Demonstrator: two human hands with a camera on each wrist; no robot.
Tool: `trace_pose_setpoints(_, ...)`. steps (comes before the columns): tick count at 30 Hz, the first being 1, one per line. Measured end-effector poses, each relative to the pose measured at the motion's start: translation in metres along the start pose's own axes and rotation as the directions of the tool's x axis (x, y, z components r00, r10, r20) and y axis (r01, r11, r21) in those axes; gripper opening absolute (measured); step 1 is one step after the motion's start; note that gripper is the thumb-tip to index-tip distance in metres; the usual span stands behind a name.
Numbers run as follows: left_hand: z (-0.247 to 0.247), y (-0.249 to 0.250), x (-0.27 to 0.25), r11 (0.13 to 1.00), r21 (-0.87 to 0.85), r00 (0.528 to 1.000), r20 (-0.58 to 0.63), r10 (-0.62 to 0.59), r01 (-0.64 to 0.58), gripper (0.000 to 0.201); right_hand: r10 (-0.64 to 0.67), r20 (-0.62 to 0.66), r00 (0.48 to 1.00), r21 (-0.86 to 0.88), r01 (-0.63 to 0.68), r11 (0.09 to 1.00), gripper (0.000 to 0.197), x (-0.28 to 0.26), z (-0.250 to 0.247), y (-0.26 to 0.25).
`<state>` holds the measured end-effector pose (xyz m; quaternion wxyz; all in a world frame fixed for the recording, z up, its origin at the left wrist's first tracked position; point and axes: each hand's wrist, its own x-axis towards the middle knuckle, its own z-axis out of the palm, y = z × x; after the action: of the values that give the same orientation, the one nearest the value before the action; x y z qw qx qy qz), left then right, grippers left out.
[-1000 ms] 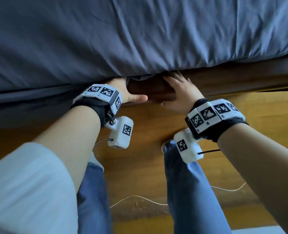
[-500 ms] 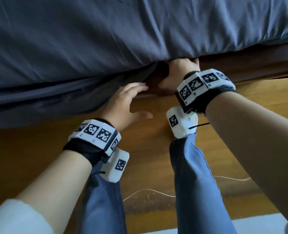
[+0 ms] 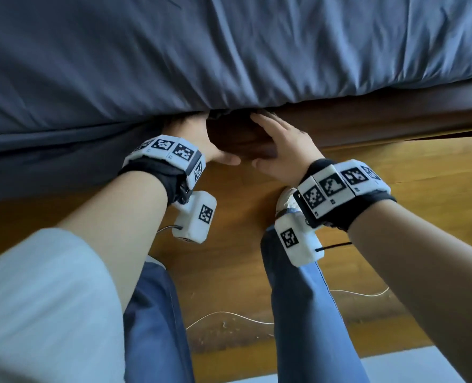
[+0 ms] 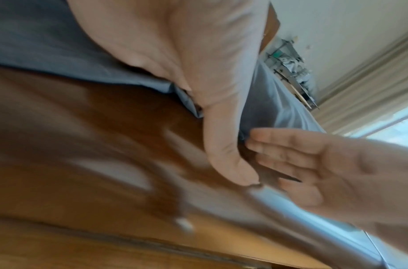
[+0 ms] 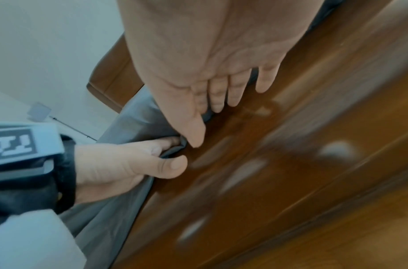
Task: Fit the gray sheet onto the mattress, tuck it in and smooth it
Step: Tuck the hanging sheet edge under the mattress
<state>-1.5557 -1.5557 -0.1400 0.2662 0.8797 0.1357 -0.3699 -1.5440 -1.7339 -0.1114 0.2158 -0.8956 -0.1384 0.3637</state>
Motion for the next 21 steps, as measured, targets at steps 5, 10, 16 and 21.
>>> trace_pose_setpoints(5, -0.003, -0.006, 0.000, 0.998, 0.042, 0.999, 0.022, 0.045, -0.046, 0.111, -0.054, -0.026, 0.998, -0.122, 0.051, 0.991, 0.083, -0.001, -0.004, -0.013)
trace_pose_setpoints(10, -0.005, -0.019, -0.017, 0.986, 0.143, 0.997, 0.021, 0.080, -0.082, 0.129, 0.018, 0.053, 0.998, -0.362, 0.002, 0.932, 0.091, 0.022, 0.003, -0.030)
trace_pose_setpoints(16, -0.004, -0.037, -0.053, 0.988, -0.011, 0.985, -0.084, 0.149, -0.151, 0.117, 0.158, 0.064, 0.985, -0.416, -0.118, 0.902, 0.080, 0.042, 0.003, -0.049)
trace_pose_setpoints(21, 0.007, -0.037, -0.060, 0.951, 0.225, 0.977, 0.031, 0.213, -0.214, 0.117, 0.227, 0.094, 0.969, -0.440, -0.164, 0.883, 0.080, 0.050, 0.009, -0.056)
